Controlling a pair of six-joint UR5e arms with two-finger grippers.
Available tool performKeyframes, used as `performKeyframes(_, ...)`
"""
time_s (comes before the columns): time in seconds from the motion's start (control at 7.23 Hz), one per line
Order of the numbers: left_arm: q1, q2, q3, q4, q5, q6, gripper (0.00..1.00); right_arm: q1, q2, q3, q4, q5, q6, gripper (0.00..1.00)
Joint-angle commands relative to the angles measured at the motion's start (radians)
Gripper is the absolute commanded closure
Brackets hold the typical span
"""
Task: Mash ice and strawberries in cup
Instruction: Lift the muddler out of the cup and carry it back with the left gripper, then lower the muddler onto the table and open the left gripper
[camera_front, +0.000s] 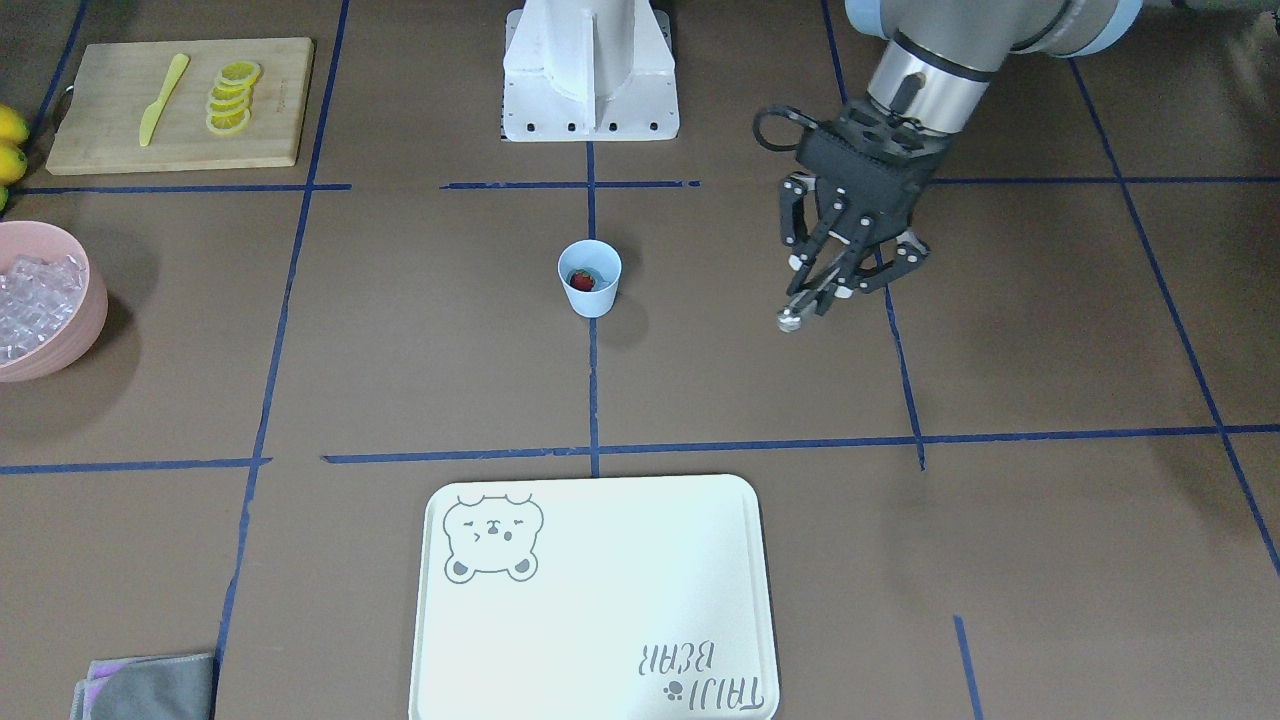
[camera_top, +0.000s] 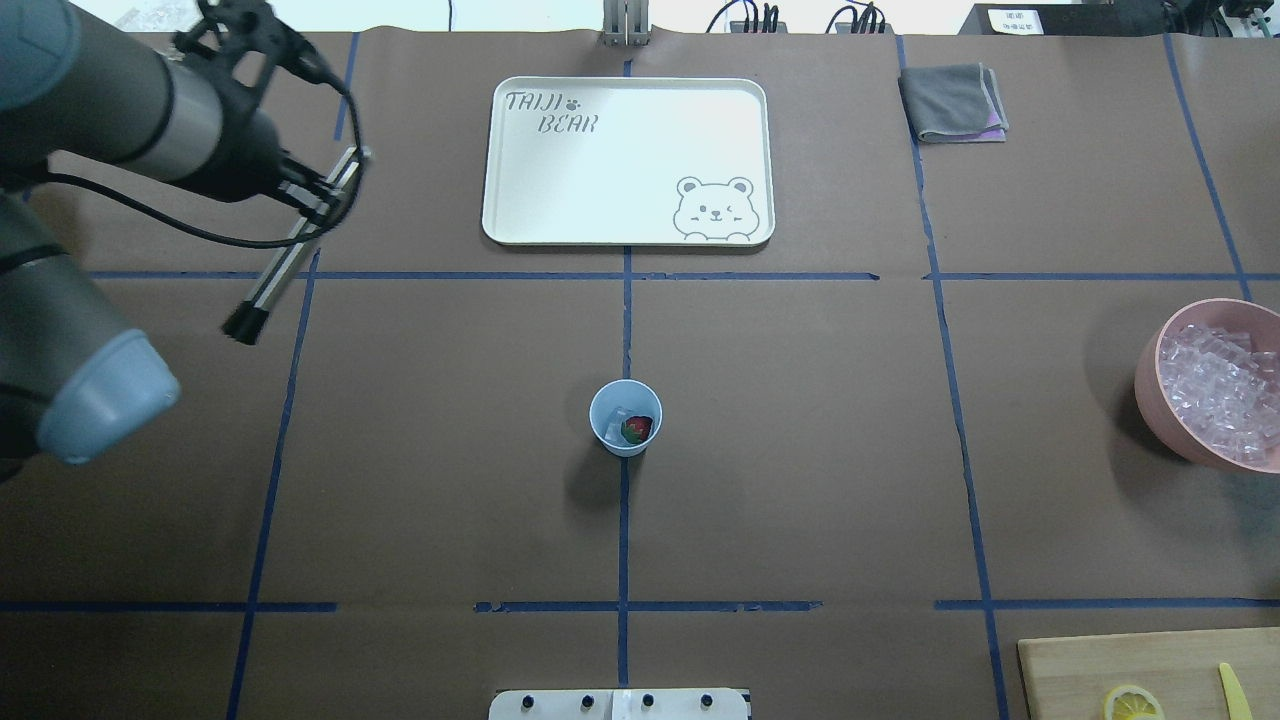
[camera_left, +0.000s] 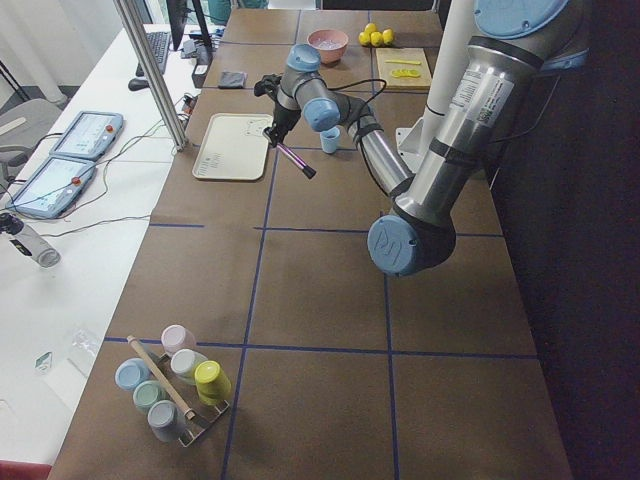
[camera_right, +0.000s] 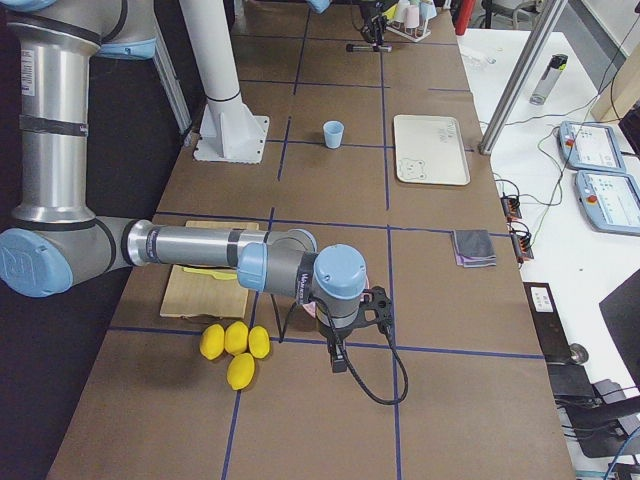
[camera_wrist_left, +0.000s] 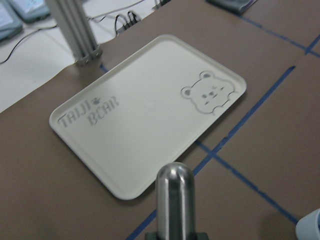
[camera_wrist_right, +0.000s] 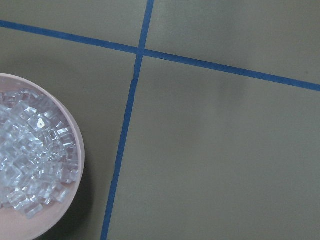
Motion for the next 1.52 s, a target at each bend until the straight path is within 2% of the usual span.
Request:
performKeyframes(0.0,-0.12,0.123,0.03,0.1,-0.014,-0.098,0.98,0.0,-0.001,0.001,0.0,0.0,0.0,0.01)
performKeyframes(0.41,-0.213,0.316,0.121,0.077,-0.043,-0.105,0.97,0.0,0.0,0.001,0.002,0.0,-0.002,0.01)
performKeyframes(0.55,-0.214,0.345,0.174,-0.006,-0.043,-0.106,0.97,0.002,-0.001,0.002,0.002,0.002,0.0,0.01)
performKeyframes(0.69,-0.213,0.387,0.258,-0.167,-0.043,-0.109,0.97,0.002,-0.001,0.004,0.002,0.002,0.0,0.01)
performKeyframes(0.83,-0.213,0.389,0.328,-0.261,-0.045,-0.112,0.97,0.002,-0.001,0.007,0.002,0.002,0.0,0.01)
performKeyframes(0.97,-0.211,0.389,0.381,-0.286,-0.075,-0.109,0.96,0.003,-0.001,0.008,0.002,0.002,0.0,0.01)
performKeyframes(1.38,-0.207,0.413,0.452,-0.355,-0.129,-0.111,0.95,0.011,-0.006,0.014,0.002,0.0,0.0,0.01)
